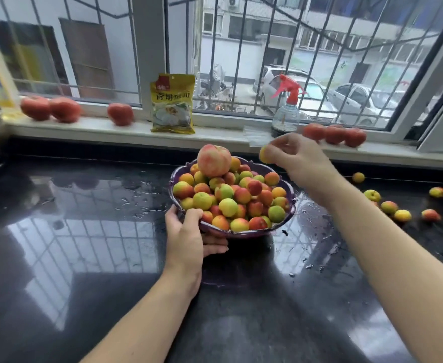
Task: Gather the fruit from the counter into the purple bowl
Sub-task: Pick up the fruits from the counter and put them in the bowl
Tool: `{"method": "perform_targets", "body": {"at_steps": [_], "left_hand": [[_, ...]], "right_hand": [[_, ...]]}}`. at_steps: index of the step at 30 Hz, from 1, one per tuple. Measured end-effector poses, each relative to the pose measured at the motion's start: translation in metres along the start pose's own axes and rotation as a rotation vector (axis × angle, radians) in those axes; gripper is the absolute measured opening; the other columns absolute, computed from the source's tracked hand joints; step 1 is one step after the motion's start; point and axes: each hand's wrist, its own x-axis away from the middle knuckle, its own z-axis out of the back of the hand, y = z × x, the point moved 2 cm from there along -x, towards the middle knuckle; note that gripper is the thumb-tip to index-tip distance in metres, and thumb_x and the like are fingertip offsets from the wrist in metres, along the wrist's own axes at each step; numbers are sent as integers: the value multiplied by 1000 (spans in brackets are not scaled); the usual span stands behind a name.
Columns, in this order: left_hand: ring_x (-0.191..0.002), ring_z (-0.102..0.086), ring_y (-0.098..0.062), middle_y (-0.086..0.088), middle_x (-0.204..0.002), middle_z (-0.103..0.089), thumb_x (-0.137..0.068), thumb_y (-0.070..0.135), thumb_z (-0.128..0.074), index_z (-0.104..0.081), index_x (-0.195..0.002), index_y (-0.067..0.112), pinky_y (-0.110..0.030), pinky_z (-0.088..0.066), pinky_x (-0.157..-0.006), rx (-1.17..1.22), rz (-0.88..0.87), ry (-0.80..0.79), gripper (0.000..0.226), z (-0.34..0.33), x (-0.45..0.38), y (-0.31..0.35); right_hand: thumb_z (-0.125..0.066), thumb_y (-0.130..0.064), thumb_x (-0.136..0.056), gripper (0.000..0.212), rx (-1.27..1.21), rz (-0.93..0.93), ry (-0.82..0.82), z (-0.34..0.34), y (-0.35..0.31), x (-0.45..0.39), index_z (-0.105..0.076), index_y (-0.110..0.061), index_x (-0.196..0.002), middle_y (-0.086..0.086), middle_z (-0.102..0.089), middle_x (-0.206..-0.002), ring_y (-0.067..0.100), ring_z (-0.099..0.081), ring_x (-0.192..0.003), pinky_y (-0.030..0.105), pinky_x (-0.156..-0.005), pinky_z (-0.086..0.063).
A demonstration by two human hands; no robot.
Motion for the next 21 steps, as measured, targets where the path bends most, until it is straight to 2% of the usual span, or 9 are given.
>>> {"method": "perform_targets", "body": {"at_steps": [4, 7, 10, 12, 15, 17, 21], "left_hand": [[-61, -72, -32, -21, -99, -70, -105, 22, -52, -44, -138, 18, -35, -58, -49, 40, 20, -18, 34, 2, 2, 1], [-64, -74, -33, -22, -103, -71, -105, 23, -53, -43, -141, 20, -37, -59, -52, 60, 38, -34, 37, 2, 4, 3], [-65, -74, -34, -23, -106, -70, -105, 23, -54, -43, -142, 21, -38, -60, -53, 64, 39, -41, 38, 3, 4, 5], [-65, -74, -34, -25, -108, -70, -105, 23, -54, -43, -141, 20, -38, -60, -53, 66, 40, -39, 38, 3, 4, 5], [-63, -73, -33, -24, -106, -71, -105, 22, -54, -43, -140, 20, -37, -59, -51, 52, 30, -34, 37, 3, 4, 4], [-62, -73, -32, -22, -104, -71, -105, 22, -54, -44, -140, 20, -36, -59, -51, 36, 17, -32, 37, 3, 4, 4], [-60, -72, -29, -19, -100, -70, -106, 22, -52, -45, -138, 20, -35, -59, -50, 2, 0, -28, 33, 2, 3, 1]], "right_hand": [[-72, -42, -89, 28, 341, 46, -52, -39, -19, 7, -67, -24, -109, -6, -69, -100, 9, -66, -85, 23, -67, -49], [-70, -43, -89, 33, 504, 38, -66, -58, -13, 2, -67, -24, -116, -4, -67, -103, 16, -63, -93, 27, -75, -45], [-67, -43, -91, 34, 506, 18, -74, -58, -12, 1, -66, -25, -120, -4, -70, -108, 16, -63, -95, 31, -81, -50], [-64, -38, -94, 25, 389, 60, 59, -46, -11, 7, -69, -23, -114, -5, -72, -102, 14, -65, -94, 32, -85, -52], [-60, -28, -99, 16, 237, 53, 292, -18, 8, 28, -72, -19, -103, -7, -71, -93, 10, -64, -88, 25, -77, -47], [-57, -22, -99, 15, 283, -39, 342, -3, 43, 40, -72, -17, -101, -4, -72, -95, 14, -64, -90, 26, -75, -44], [-56, -9, -93, 23, 494, -203, 354, 21, 115, 56, -70, -10, -111, 10, -68, -113, 29, -60, -108, 32, -87, -43]]}}
